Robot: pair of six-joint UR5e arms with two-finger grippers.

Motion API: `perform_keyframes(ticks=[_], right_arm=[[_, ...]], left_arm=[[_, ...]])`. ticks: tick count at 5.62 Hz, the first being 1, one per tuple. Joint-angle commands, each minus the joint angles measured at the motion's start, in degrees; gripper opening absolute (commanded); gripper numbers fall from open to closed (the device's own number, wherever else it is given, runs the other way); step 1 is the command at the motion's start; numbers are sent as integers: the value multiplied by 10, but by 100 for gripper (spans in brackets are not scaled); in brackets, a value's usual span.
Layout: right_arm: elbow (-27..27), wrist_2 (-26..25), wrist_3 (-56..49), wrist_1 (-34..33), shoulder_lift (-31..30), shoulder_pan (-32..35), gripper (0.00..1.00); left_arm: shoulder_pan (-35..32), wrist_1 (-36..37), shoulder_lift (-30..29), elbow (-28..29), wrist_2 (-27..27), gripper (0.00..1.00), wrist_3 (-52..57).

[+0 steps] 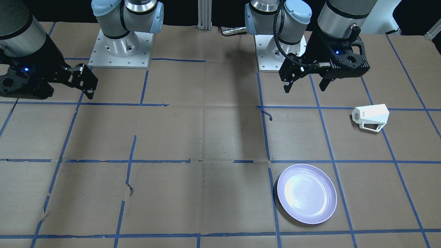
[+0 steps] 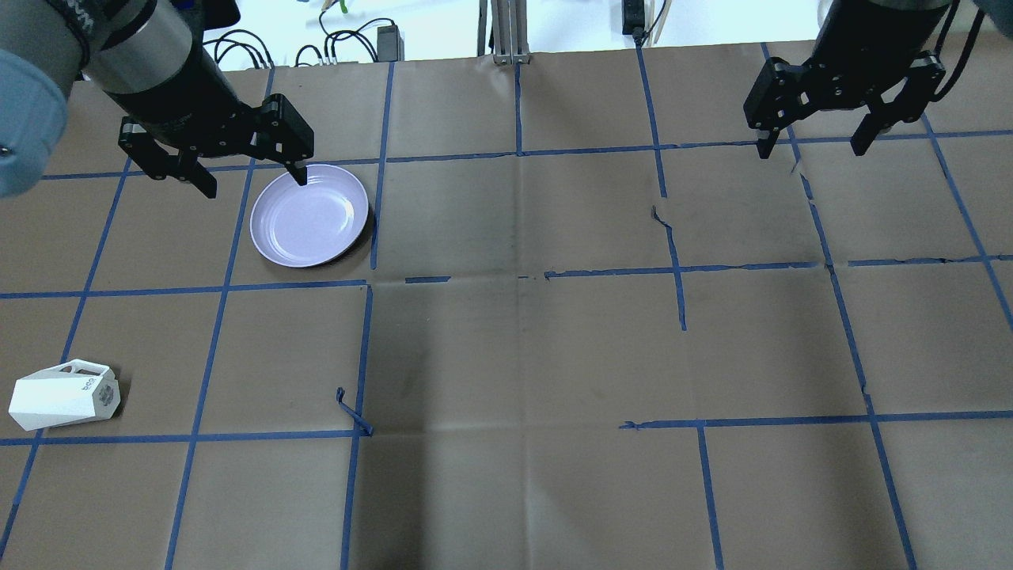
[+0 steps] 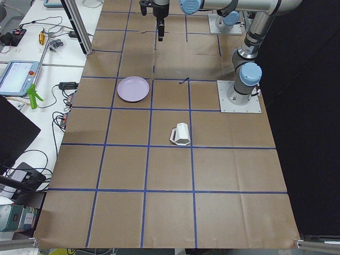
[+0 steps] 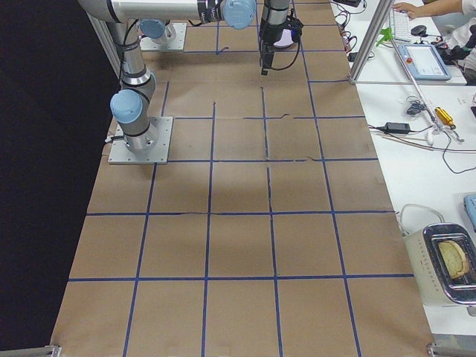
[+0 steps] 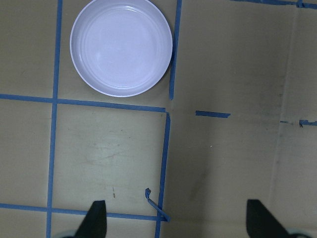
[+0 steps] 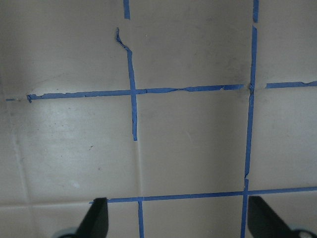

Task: Flip cup and place on plate
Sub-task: 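Move the left gripper from above the plate toward the white cup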

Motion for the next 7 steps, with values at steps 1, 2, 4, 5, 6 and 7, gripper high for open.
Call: perform_keyframes(ticks=[1, 2, 4, 5, 6, 7], right_arm=[[0, 0, 0, 0, 0, 0, 100], [0, 0, 0, 0, 0, 0, 100], [0, 0, 0, 0, 0, 0, 100], [0, 0, 0, 0, 0, 0, 100], [0, 0, 0, 0, 0, 0, 100], [0, 0, 0, 0, 0, 0, 100]], left_arm=[[9, 15, 5, -5, 1, 99, 18], [36, 34, 8, -13, 1, 99, 73], [145, 16, 18, -14, -3, 99, 165], [194, -6, 18, -14, -3, 99, 239], [264, -41, 15, -15, -1, 99, 317], [356, -46, 2, -22, -8, 99, 415]])
